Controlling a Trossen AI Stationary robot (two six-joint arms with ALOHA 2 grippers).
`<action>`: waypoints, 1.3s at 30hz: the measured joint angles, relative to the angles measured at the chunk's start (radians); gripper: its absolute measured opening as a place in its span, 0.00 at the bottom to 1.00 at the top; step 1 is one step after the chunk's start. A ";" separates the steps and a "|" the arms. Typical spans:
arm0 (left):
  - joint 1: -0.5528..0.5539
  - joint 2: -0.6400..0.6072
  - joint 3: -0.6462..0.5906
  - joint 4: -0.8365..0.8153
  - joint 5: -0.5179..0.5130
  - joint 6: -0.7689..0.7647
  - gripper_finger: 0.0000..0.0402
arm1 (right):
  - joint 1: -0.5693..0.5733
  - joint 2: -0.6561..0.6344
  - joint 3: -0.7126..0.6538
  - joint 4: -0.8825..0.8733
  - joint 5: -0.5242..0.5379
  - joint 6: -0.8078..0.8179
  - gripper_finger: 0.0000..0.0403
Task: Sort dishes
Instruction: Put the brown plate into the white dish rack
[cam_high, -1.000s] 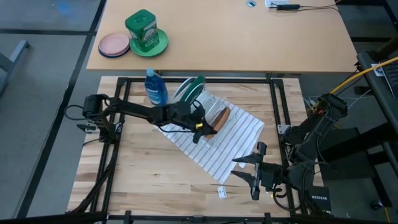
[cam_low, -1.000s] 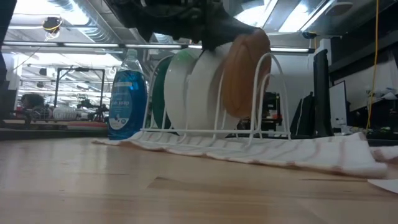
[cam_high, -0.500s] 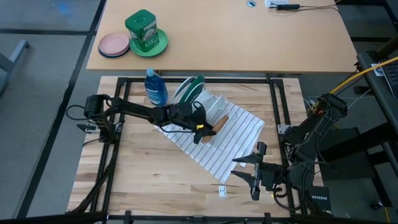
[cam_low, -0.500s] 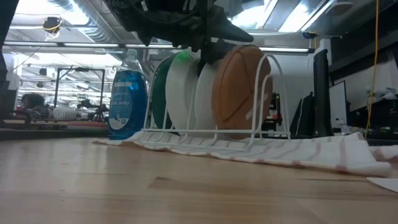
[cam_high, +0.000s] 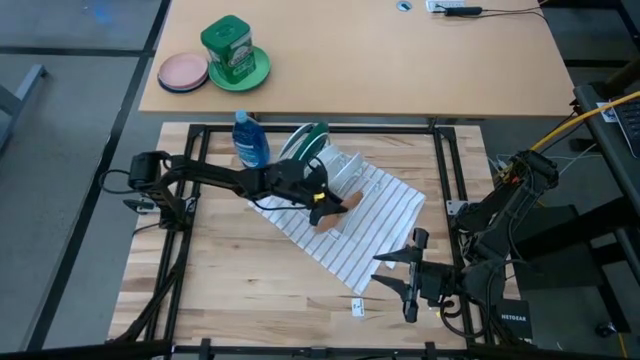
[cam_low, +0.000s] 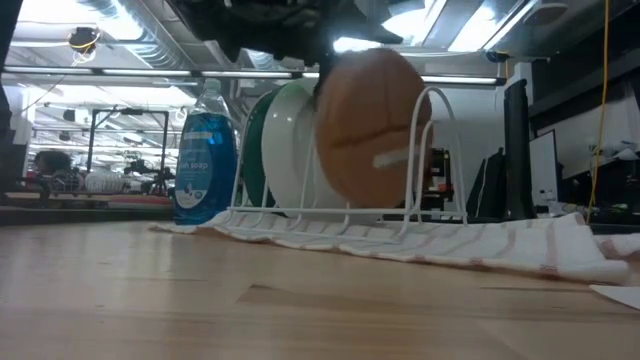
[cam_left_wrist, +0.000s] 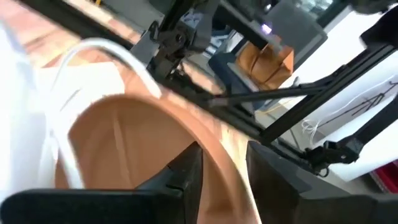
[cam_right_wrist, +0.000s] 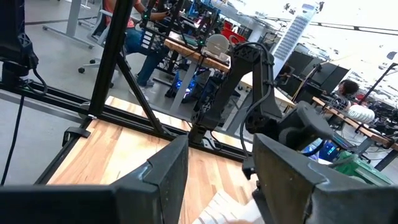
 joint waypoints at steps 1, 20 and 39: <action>0.000 -0.006 0.000 0.006 0.000 0.000 0.27 | 0.000 0.000 0.000 0.001 0.000 0.000 0.45; -0.002 -0.014 0.000 0.006 -0.111 -0.046 0.28 | 0.000 0.000 0.000 0.002 0.000 0.000 0.45; -0.001 -0.014 0.001 0.005 -0.195 0.023 0.56 | 0.000 0.000 0.000 0.003 0.000 0.000 0.45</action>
